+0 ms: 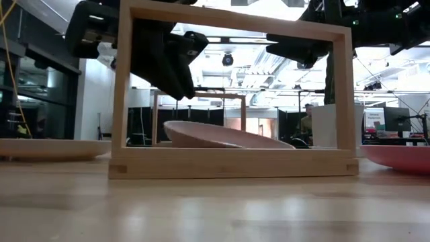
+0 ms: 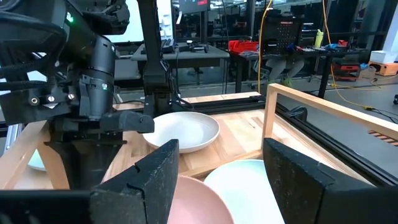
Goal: Place and stack plates onto a shelf
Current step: Adjust the plates on the shelf
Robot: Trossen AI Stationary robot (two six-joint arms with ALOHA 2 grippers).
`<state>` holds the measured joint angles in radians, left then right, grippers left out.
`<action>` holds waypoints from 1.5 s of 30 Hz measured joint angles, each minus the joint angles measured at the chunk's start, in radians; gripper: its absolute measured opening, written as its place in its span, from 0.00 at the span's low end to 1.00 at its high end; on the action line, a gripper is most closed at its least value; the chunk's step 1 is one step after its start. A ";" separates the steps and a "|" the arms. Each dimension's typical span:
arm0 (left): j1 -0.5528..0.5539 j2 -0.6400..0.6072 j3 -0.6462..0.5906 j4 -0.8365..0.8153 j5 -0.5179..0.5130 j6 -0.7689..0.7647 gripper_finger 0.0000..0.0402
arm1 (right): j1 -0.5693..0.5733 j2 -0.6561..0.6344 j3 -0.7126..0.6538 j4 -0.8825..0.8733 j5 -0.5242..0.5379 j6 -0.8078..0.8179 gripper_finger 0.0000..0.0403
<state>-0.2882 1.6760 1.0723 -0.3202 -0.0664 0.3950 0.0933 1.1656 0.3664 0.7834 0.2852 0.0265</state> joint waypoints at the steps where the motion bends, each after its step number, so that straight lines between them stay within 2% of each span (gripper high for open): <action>1: 0.000 0.000 0.000 -0.001 -0.015 0.000 0.25 | 0.000 0.000 0.000 0.000 0.000 0.000 0.54; 7: 0.002 -0.072 0.000 -0.110 -0.253 0.015 0.38 | -0.002 0.000 0.000 0.000 0.002 0.040 0.54; 9: 0.025 -0.109 0.000 -0.157 -0.269 -0.032 0.40 | -0.002 0.000 0.000 -0.004 0.015 0.056 0.54; 11: 0.067 -0.161 -0.030 -0.152 -0.228 -0.113 0.41 | -0.002 0.000 0.000 -0.011 0.041 0.070 0.54; 13: 0.115 -0.215 -0.101 -0.074 -0.166 -0.173 0.41 | -0.002 0.000 0.000 -0.019 0.071 0.074 0.54; 16: 0.173 -0.289 -0.259 0.094 -0.133 -0.210 0.40 | -0.002 0.000 0.000 -0.029 0.096 0.076 0.54; 20: 0.236 -0.333 -0.455 0.413 -0.153 -0.261 0.39 | -0.002 0.000 0.000 -0.035 0.104 0.086 0.54; 23: 0.278 -0.320 -0.536 0.603 -0.159 -0.311 0.36 | -0.004 0.000 0.000 -0.032 0.146 0.086 0.54; 26: 0.301 -0.278 -0.547 0.664 -0.203 -0.361 0.29 | -0.016 0.000 0.000 -0.032 0.160 0.097 0.54; 30: 0.304 -0.179 -0.515 0.714 -0.289 -0.376 0.09 | -0.036 0.000 0.000 -0.042 0.161 0.126 0.54; 32: 0.304 -0.122 -0.479 0.722 -0.305 -0.376 0.03 | -0.042 0.000 0.000 -0.049 0.160 0.133 0.54; 39: 0.307 0.037 -0.343 0.717 -0.374 -0.361 0.00 | -0.041 0.000 0.000 -0.065 0.159 0.132 0.54; 45: 0.307 0.113 -0.269 0.706 -0.416 -0.340 0.00 | -0.041 0.000 0.000 -0.071 0.154 0.132 0.54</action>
<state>0.0185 1.7886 0.8032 0.3855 -0.4819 0.0555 0.0521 1.1660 0.3664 0.7120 0.4396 0.1581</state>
